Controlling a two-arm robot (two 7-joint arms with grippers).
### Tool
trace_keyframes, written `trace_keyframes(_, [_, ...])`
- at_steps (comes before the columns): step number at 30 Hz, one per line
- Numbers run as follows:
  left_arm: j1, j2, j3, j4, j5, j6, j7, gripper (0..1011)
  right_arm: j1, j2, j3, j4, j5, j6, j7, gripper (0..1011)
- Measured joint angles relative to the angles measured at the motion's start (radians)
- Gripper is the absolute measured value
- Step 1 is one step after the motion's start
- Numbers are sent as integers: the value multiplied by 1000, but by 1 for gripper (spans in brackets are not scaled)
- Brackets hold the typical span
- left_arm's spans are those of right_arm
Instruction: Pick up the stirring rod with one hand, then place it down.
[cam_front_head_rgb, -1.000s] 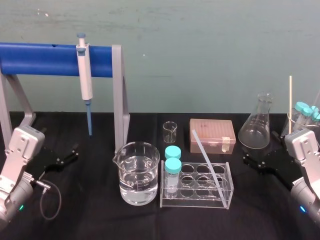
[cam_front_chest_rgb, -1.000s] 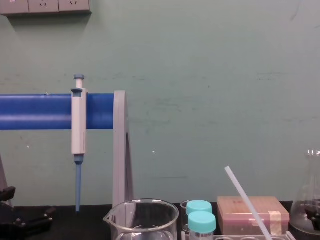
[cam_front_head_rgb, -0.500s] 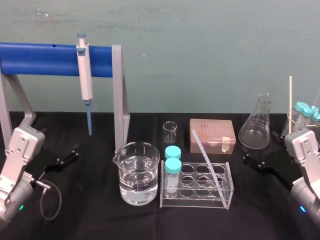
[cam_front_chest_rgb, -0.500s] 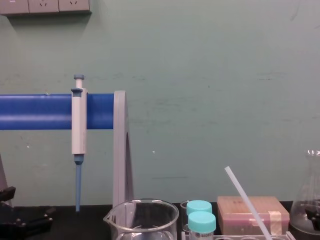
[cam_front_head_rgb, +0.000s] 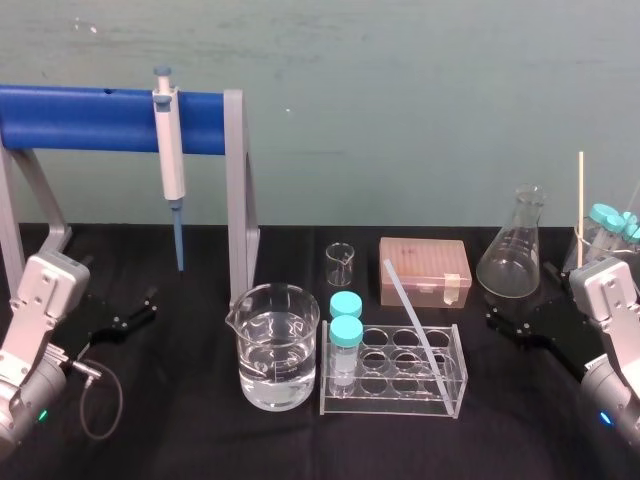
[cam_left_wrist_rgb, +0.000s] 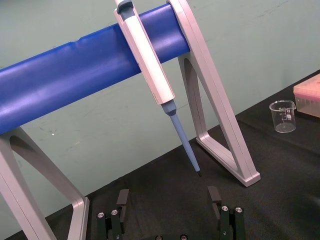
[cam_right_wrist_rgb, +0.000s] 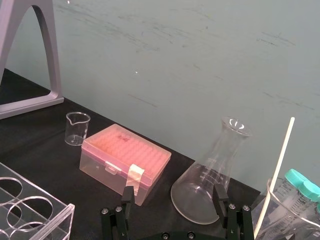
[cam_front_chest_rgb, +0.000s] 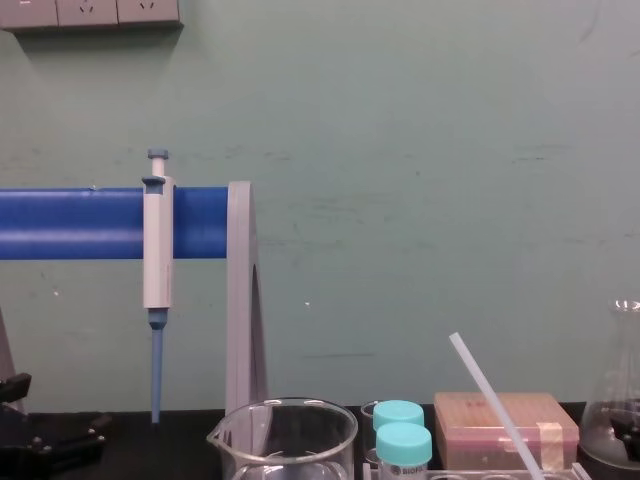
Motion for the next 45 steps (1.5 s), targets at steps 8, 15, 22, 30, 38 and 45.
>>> trace_keyframes(8, [0,0,0,0,0,0,0,1000,0,0,1,0,0,0,1,1003])
trace_keyframes(15, [0,0,0,0,0,0,0,1000,20,7,48,1,83,30,108,1003])
trace_keyframes(22, [0,0,0,0,0,0,0,1000,16,38,101,-86,302,175,350,1003])
trace_keyframes(30, [0,0,0,0,0,0,0,1000,13,58,104,-160,375,261,494,1003])
trace_keyframes(38, [0,0,0,0,0,0,0,1000,40,59,62,-163,361,281,549,1003])
trace_keyframes(45, [0,0,0,0,0,0,0,1000,85,36,18,-122,315,301,553,1003])
